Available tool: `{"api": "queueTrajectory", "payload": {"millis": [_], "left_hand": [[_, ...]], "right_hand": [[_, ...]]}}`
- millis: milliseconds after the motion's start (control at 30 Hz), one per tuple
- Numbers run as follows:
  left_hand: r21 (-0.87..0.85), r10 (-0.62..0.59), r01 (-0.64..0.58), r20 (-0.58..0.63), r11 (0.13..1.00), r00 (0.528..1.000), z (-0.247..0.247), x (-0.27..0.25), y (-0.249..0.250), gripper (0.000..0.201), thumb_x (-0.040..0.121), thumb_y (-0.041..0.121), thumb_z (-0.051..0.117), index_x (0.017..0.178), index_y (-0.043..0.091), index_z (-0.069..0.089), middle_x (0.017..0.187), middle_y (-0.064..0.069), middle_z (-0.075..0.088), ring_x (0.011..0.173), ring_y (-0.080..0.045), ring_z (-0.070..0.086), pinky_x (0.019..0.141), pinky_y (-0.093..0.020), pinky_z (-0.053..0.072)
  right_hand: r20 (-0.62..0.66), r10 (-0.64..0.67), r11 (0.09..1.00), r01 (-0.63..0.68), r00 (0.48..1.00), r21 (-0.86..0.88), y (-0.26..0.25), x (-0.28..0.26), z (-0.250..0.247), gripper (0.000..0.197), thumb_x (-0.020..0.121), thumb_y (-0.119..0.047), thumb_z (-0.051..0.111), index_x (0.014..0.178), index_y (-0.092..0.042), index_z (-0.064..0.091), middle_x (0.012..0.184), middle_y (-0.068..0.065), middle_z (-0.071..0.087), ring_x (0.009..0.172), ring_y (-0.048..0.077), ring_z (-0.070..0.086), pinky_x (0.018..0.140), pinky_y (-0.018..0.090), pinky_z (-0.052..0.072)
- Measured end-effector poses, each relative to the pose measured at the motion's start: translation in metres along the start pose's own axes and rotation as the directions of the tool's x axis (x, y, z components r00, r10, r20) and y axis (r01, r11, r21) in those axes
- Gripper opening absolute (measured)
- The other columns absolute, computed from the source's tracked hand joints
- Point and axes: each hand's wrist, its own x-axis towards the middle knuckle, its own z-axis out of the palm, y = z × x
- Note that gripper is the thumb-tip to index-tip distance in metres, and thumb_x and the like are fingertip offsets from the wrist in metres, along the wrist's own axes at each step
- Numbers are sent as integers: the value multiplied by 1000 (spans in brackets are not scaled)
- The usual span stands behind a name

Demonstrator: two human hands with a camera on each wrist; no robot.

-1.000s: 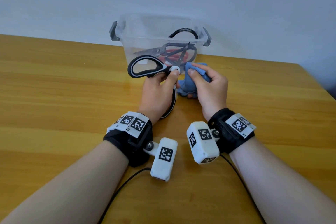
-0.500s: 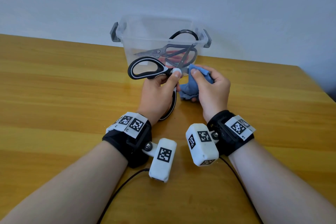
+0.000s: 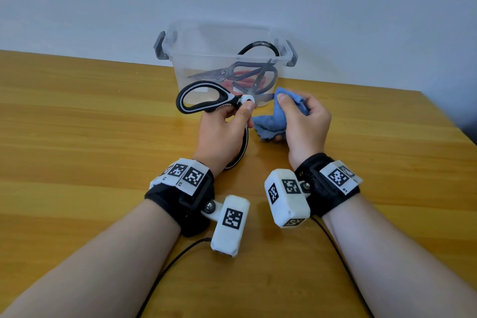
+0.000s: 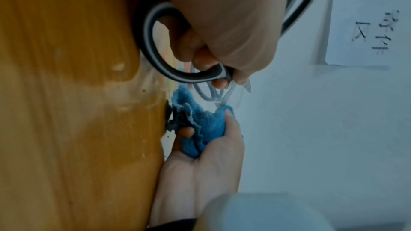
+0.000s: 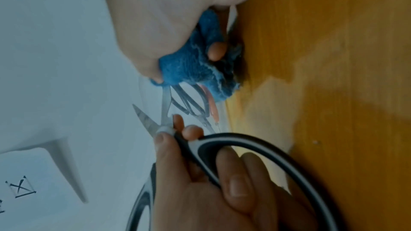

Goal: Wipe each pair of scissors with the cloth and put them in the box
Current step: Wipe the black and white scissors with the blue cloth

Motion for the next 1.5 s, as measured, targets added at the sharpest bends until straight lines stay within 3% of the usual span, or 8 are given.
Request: {"api": "queueTrajectory", "payload": {"millis": [133, 233, 400, 600, 833, 1033, 1300, 1500], "left_hand": [[-15, -5, 6, 14, 1000, 1000, -2, 1, 3, 42, 105, 25, 59, 64, 14, 61, 47, 15, 55, 44, 3, 49, 55, -23, 37], [-52, -55, 58, 47, 997, 997, -1, -2, 6, 42, 105, 25, 59, 68, 6, 63, 45, 13, 52, 41, 0, 47, 54, -22, 35], [-59, -34, 37, 41, 998, 999, -1, -2, 5, 49, 99, 39, 61, 73, -2, 67, 53, 10, 55, 46, -2, 48, 61, -29, 38], [-58, -56, 58, 28, 997, 998, -1, 0, 3, 44, 104, 27, 60, 63, 13, 62, 45, 11, 52, 42, -2, 46, 55, -29, 36], [-59, 17, -16, 17, 998, 1000, 0, 0, 2, 47, 98, 40, 57, 81, -2, 70, 68, -8, 65, 51, -3, 52, 64, -32, 40], [20, 36, -37, 24, 999, 999, -1, 1, 1, 46, 102, 35, 53, 67, 7, 62, 46, 13, 50, 46, -2, 47, 57, -29, 34], [3, 42, -42, 21, 999, 999, 0, 1, -1, 48, 99, 41, 54, 76, 2, 68, 56, 7, 55, 49, -1, 48, 62, -32, 37], [-19, 3, -3, 29, 1000, 1000, -2, 1, 3, 45, 107, 29, 55, 67, 9, 60, 41, 8, 45, 39, -9, 44, 47, -24, 35]], "right_hand": [[281, -115, 992, 123, 953, -11, -3, -8, 2, 12, 86, -12, 77, 88, -23, 78, 89, -4, 77, 91, 19, 73, 81, 38, 60], [213, -98, 994, 107, 972, -35, -1, -6, 2, 12, 86, -12, 78, 86, -24, 78, 86, -6, 77, 87, 15, 73, 76, 33, 61], [-26, 38, 999, -39, 999, -26, 2, 2, 0, 9, 84, -24, 78, 76, -27, 73, 76, -7, 72, 76, 24, 69, 64, 47, 59], [278, -92, 995, 99, 956, -13, -4, -8, 2, 13, 85, -13, 79, 84, -26, 78, 89, -2, 77, 89, 23, 73, 78, 44, 62], [-59, 43, 999, -44, 997, -23, 2, 5, -2, 10, 84, -20, 79, 77, -21, 73, 73, -6, 71, 71, 14, 67, 63, 33, 55], [264, -85, 994, 101, 961, -46, -7, -9, 1, 14, 85, -9, 78, 83, -23, 79, 81, -7, 77, 81, 9, 72, 73, 25, 57], [-35, 54, 998, -54, 998, 23, 0, 4, -1, 10, 84, -16, 80, 76, -20, 75, 71, -6, 71, 70, 13, 66, 64, 34, 58], [288, -89, 993, 107, 953, -46, -5, -7, 1, 17, 85, -10, 79, 80, -26, 77, 79, -11, 75, 78, 13, 71, 62, 26, 53]]}}
